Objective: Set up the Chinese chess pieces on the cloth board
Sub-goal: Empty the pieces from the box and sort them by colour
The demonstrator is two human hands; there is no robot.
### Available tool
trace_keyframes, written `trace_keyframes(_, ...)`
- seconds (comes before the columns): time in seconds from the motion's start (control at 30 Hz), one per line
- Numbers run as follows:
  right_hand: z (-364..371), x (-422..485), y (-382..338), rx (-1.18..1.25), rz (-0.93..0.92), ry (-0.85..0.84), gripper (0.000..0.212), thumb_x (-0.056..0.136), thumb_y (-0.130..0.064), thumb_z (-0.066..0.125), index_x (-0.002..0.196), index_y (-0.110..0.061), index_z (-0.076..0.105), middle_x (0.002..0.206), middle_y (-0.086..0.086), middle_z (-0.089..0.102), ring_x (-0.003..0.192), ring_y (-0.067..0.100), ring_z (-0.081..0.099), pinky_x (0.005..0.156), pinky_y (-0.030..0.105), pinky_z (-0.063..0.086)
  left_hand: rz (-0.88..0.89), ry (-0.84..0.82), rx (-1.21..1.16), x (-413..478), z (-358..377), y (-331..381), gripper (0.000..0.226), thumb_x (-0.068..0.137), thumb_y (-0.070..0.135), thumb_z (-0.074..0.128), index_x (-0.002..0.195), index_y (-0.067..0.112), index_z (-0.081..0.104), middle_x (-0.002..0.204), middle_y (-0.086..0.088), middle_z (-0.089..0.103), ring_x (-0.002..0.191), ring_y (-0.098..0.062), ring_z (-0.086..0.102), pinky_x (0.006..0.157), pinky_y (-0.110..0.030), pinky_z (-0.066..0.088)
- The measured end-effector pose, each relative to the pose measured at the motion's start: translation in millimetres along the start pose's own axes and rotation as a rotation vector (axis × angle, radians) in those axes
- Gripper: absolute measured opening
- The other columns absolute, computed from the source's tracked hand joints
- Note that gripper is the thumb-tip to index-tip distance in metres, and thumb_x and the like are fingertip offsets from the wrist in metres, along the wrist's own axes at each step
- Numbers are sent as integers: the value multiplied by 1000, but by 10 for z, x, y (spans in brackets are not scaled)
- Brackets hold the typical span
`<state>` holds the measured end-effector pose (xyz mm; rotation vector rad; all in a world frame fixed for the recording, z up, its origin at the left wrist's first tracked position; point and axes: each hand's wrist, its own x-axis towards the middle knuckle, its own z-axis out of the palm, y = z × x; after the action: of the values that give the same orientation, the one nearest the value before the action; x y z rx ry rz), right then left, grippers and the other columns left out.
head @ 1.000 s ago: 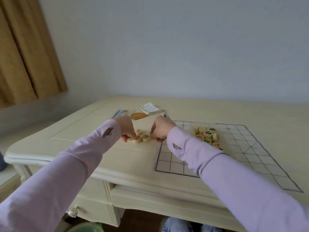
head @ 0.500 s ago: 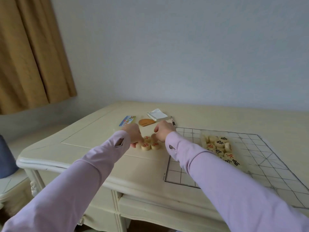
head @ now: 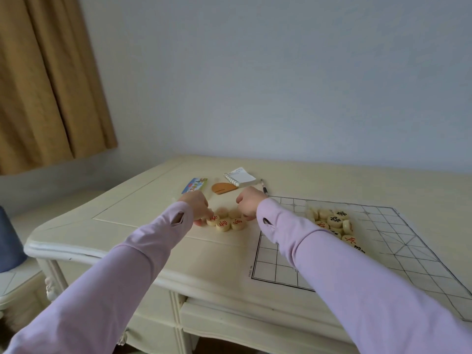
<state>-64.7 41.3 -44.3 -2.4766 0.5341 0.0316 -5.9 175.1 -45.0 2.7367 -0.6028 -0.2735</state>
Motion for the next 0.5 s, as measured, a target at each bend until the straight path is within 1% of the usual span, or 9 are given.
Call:
trace_keyframes(0.07, -34, -3, -3, -1, -7, -8, 42, 88, 3, 37, 127, -1, 53, 103, 13, 61, 94, 26, 62, 84, 32, 50, 8, -1, 14, -39, -2, 15, 11, 91, 19, 52, 98, 15, 59, 36, 11, 56, 56, -5, 58, 54, -15, 39)
trace_keyframes(0.1, -65, -14, -3, -2, -11, -11, 41, 88, 4, 37, 125, 0, 54, 100, 12, 60, 101, 28, 63, 85, 32, 50, 7, 0, 18, -52, -8, 25, 13, 91, 18, 52, 101, 14, 59, 42, 9, 59, 55, -6, 59, 54, -15, 40)
trace_keyframes(0.17, -159, -84, -5, -7, -17, -4, 39, 89, 5, 38, 125, 3, 54, 109, 16, 64, 109, 32, 63, 91, 33, 51, 4, 28, 47, -82, -24, 76, 20, 92, 12, 50, 109, 11, 60, 71, 0, 66, 62, -14, 62, 59, -19, 44)
trace_keyframes(0.23, -295, -185, 13, 29, -50, 21, 38, 90, 4, 40, 126, 5, 52, 119, 22, 61, 110, 36, 61, 94, 40, 51, 35, 131, 115, -87, -47, 168, 25, 91, 7, 46, 110, 11, 60, 102, -8, 65, 82, -22, 63, 71, -25, 48)
trace_keyframes(0.3, -454, -277, 56, 30, -66, 32, 38, 92, 3, 39, 127, 4, 52, 120, 20, 59, 108, 34, 62, 95, 42, 51, 125, 250, 131, -114, -59, 329, 31, 90, 5, 44, 115, 14, 61, 117, -9, 62, 102, -27, 59, 82, -30, 45)
trace_keyframes(0.33, -534, -317, 102, 33, -59, 47, 38, 92, 2, 38, 128, 1, 53, 115, 17, 59, 103, 30, 63, 95, 43, 50, 187, 287, 110, -142, -52, 430, 34, 91, 6, 44, 119, 16, 61, 120, -8, 61, 106, -27, 57, 84, -30, 44)
trace_keyframes(0.4, -668, -361, 222, 44, -44, 80, 38, 91, 0, 39, 125, 0, 56, 99, 13, 59, 88, 26, 58, 94, 39, 51, 323, 316, 49, -199, -6, 631, 34, 92, 9, 44, 120, 18, 61, 119, -6, 62, 104, -26, 58, 81, -28, 43)
trace_keyframes(0.47, -777, -422, 385, 32, -21, 95, 36, 90, 2, 41, 121, 3, 59, 90, 13, 62, 82, 24, 52, 82, 31, 50, 445, 298, -9, -255, 84, 813, 30, 92, 11, 48, 116, 18, 65, 110, -5, 66, 100, -23, 59, 75, -20, 38)
trace_keyframes(0.5, -834, -445, 492, 27, -7, 102, 35, 90, 4, 42, 120, 5, 60, 93, 17, 65, 81, 23, 52, 77, 31, 48, 495, 280, -29, -275, 139, 912, 28, 91, 12, 50, 114, 17, 66, 106, -4, 67, 99, -21, 59, 72, -15, 34)
